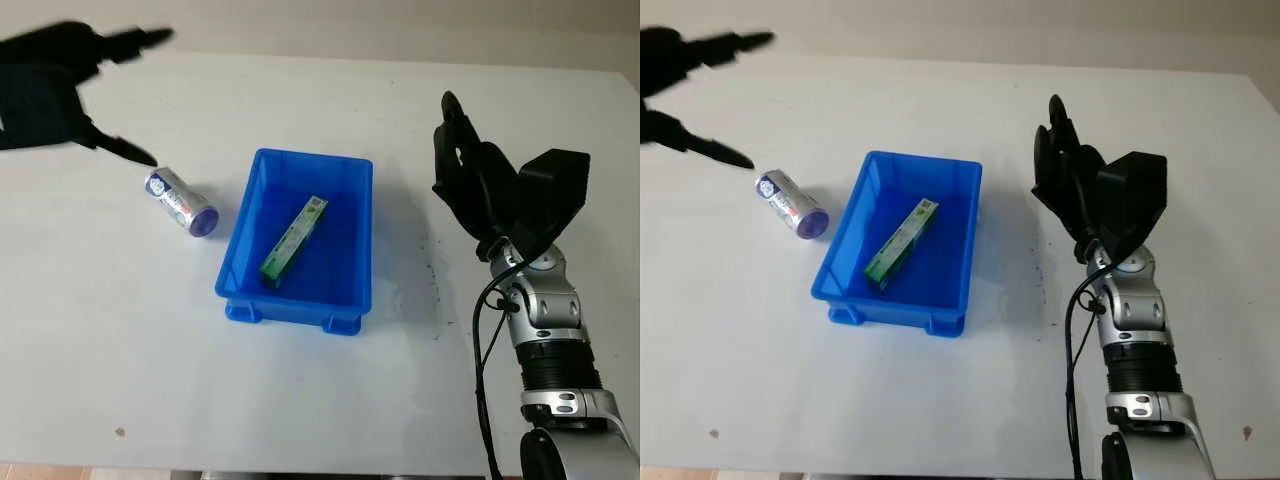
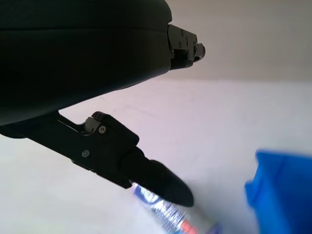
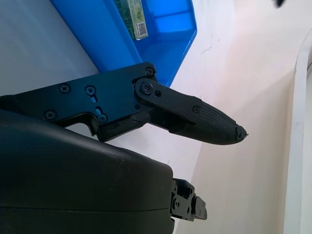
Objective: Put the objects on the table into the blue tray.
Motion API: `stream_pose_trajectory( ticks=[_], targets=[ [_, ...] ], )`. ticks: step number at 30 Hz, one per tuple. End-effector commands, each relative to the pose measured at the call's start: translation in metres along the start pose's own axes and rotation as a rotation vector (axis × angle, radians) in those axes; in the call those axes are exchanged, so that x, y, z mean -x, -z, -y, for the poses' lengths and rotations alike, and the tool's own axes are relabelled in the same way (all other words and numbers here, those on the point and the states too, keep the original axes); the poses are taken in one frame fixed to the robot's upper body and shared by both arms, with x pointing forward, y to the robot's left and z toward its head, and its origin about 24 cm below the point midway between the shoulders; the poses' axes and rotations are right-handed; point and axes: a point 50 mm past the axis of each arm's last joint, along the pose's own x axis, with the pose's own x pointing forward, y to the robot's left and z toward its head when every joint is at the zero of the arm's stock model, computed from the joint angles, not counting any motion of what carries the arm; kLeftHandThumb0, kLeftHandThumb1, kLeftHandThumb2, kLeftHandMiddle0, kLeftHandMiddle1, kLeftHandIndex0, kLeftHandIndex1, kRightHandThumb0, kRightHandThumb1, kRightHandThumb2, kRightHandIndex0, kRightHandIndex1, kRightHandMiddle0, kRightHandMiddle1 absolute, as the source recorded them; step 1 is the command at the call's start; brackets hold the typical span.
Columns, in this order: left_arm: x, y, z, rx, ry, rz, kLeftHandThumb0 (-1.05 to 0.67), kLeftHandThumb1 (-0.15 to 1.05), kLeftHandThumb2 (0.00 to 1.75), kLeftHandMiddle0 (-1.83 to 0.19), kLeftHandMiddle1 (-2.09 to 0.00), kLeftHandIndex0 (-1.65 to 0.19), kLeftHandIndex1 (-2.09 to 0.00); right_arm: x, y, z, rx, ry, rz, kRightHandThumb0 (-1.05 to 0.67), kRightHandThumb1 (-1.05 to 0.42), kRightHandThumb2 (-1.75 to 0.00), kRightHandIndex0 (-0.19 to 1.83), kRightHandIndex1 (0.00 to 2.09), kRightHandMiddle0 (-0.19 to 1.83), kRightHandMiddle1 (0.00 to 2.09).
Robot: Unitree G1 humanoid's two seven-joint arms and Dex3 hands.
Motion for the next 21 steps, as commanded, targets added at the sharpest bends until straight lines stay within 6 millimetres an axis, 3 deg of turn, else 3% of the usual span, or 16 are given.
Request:
stream_pose_trajectory(
  ticks=[1,11,21],
  targets=[
    [-0.007,-0.004,0.007,-0.096,0.033,0.015,-0.39,0.80,0.06,0.09,-0.03,0.06,-0.03,-0.001,-0.005,-0.001,-0.002,-0.001,0.022,-0.72,-1.05,-0.78,-0.19,0.00,-0.19,0.00],
    [-0.028,-0.014,0.065,-0.349,0.084,0.108,-0.27,0.84,0.07,0.05,-0.06,0.02,-0.06,0.002,-0.002,0.002,0.002,0.005,0.018,-0.72,-1.05,-0.77,-0.19,0.00,-0.19,0.00],
    [-0.032,-0.006,0.096,-0.350,0.162,0.116,-0.26,0.93,0.08,-0.05,-0.08,-0.07,-0.09,0.003,-0.002,0.004,0.009,0.005,0.019,-0.72,-1.05,-0.76,-0.19,0.00,-0.19,0.00]
  ],
)
